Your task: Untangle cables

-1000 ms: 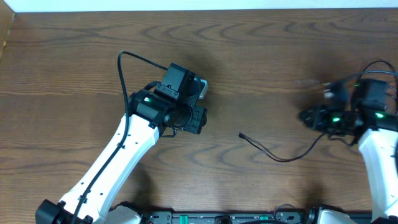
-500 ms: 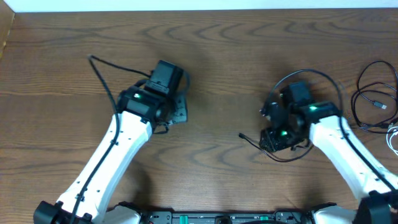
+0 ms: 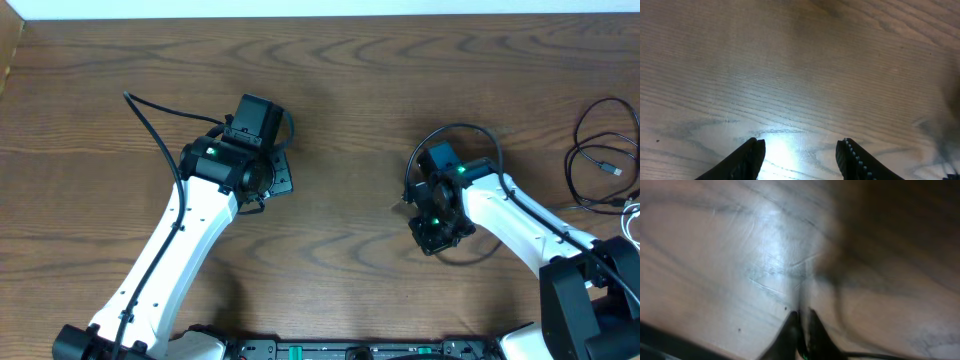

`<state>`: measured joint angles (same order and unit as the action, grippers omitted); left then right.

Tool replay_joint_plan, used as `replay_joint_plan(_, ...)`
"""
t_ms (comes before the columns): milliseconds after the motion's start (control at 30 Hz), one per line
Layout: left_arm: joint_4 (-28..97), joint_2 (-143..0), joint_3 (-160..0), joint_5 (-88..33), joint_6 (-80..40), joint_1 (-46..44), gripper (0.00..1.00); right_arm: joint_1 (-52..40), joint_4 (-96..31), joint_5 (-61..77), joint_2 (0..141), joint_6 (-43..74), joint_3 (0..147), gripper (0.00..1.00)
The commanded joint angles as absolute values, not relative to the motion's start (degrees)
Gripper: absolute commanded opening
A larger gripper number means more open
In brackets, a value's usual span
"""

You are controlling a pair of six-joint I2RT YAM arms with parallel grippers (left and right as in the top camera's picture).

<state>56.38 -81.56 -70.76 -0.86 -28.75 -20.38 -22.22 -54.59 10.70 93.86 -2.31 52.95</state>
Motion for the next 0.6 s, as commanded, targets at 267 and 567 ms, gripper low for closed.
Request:
replay_joint_plan(267,56.6,-81.6,-71.8,0.5,-29.7,-20.2,0.52,-17.5,-55.9,-26.9,91.5,21.6,60.6,0.01)
replay_joint_plan(567,57.7,-81.6,-71.7,0.5,-29.7,-20.2,0.52,4.9,-55.9,-30.5,84.9,25.4,77.2,0.01)
